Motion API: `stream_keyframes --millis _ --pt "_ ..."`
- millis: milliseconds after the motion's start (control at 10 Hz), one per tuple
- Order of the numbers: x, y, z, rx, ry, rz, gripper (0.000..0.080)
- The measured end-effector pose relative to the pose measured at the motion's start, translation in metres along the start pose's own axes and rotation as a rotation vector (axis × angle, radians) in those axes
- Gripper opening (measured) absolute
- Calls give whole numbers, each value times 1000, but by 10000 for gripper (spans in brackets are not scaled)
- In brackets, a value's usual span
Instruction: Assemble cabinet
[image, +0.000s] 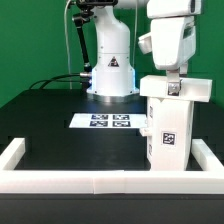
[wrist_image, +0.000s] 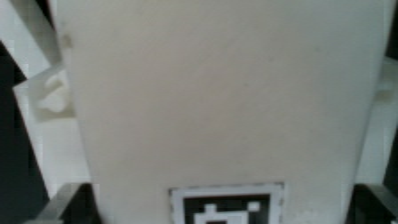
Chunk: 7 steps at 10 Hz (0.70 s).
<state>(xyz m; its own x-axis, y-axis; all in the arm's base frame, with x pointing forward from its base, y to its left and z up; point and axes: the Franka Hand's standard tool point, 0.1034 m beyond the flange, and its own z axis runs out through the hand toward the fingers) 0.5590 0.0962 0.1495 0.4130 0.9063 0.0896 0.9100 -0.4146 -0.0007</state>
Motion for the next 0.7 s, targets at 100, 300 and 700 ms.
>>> stream_keyframes --millis 100,300,700 --pt "0 0 0 1 0 126 560" --pt "4 -3 0 -1 1 318 560" --pt "8 -3 0 -5 7 704 560"
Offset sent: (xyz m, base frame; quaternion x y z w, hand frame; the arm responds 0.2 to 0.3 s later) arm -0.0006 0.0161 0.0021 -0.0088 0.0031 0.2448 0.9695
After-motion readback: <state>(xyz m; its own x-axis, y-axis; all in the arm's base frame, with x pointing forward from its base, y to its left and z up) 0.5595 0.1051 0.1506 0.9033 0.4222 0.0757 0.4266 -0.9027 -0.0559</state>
